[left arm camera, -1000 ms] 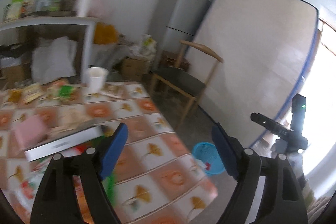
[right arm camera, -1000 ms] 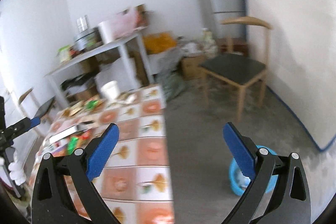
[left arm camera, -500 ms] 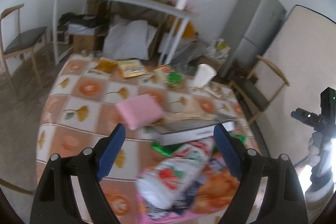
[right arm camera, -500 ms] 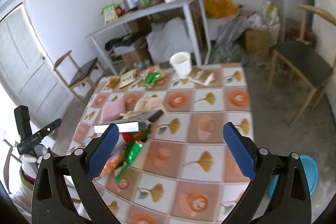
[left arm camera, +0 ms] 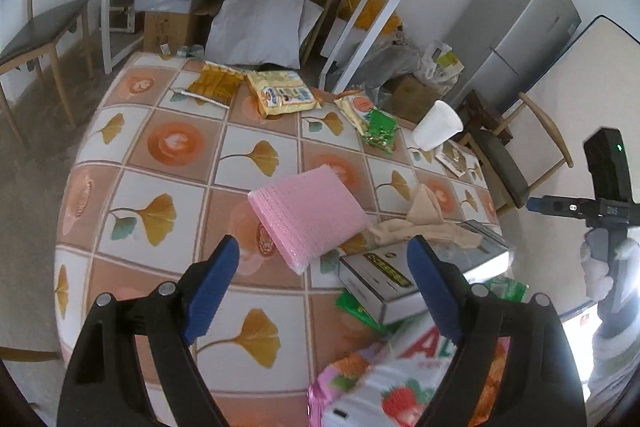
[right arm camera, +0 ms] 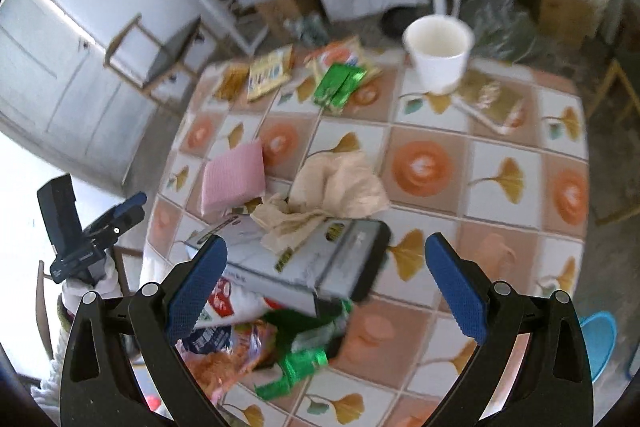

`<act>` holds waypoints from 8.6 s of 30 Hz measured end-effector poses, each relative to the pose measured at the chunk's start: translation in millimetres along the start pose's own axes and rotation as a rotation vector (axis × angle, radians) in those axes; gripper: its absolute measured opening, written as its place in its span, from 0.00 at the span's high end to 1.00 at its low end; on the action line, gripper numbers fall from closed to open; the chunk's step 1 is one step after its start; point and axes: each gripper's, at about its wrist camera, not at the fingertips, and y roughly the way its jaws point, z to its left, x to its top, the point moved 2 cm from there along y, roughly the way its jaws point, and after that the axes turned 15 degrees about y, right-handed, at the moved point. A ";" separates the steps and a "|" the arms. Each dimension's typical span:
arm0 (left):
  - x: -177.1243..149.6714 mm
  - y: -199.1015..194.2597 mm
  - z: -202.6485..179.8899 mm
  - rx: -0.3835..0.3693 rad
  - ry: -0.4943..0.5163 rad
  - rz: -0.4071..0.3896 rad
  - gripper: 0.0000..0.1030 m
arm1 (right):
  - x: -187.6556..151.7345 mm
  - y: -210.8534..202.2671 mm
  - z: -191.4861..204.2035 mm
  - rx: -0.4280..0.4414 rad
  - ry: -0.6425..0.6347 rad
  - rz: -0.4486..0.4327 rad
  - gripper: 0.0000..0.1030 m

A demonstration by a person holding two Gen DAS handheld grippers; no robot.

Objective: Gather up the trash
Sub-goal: 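Grasp the crumpled brown paper with the right tool, then grasp the pink mesh pad with the left tool while the right tool holds the paper, then carry the pink pad and brown paper to the wastebasket and open both tools, then return both tools toward the table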

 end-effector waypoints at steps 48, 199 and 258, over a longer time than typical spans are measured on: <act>53.2 84.5 14.2 0.065 0.090 0.015 0.19 | 38.0 2.8 -30.2 0.091 0.101 -0.240 0.99; -49.9 286.3 -702.5 -0.503 0.687 0.291 0.10 | -227.0 -137.3 -547.6 0.015 1.134 -0.620 0.56; -157.4 -125.7 -99.0 0.159 0.135 -0.230 0.05 | -195.3 -66.0 33.4 -0.162 0.001 -0.611 0.08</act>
